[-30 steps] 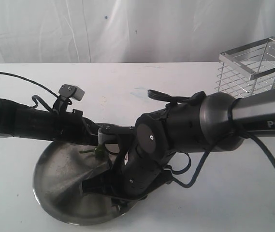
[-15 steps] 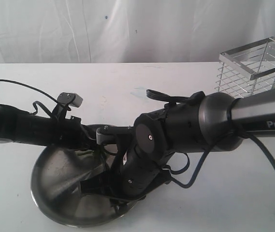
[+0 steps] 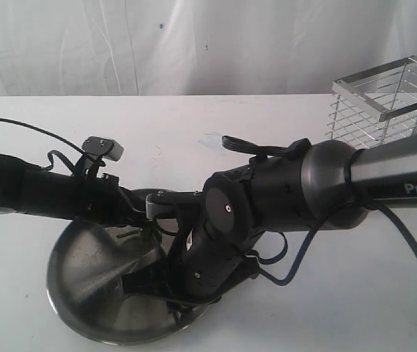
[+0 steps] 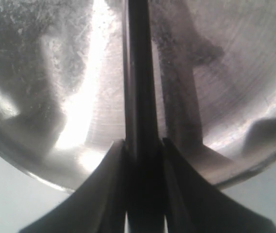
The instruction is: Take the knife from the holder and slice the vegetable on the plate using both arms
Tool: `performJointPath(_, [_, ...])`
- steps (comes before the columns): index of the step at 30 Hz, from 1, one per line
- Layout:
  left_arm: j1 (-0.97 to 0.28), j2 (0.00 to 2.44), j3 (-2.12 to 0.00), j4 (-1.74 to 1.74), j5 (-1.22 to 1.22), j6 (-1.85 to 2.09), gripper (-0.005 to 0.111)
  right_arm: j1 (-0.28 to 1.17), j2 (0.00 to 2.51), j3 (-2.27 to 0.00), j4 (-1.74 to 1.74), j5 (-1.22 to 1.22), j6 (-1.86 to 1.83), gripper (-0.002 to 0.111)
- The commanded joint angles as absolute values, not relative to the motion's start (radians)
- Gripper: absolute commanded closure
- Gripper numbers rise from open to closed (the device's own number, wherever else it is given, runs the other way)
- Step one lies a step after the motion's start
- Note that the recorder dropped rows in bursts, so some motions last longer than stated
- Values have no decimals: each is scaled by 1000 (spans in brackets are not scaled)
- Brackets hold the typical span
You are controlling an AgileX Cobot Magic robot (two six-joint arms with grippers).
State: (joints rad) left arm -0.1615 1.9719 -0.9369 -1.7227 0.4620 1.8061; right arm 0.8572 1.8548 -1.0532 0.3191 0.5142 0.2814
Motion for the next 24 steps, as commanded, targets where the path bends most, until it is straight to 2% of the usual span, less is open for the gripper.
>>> performJointPath(1, [-162, 1984, -894, -1741, 377, 1819, 107, 857, 1853, -1056, 314, 506, 283, 108])
performJointPath(24, [-162, 2019, -873, -1685, 331, 1739, 107, 857, 1817, -1056, 220, 673, 317, 108])
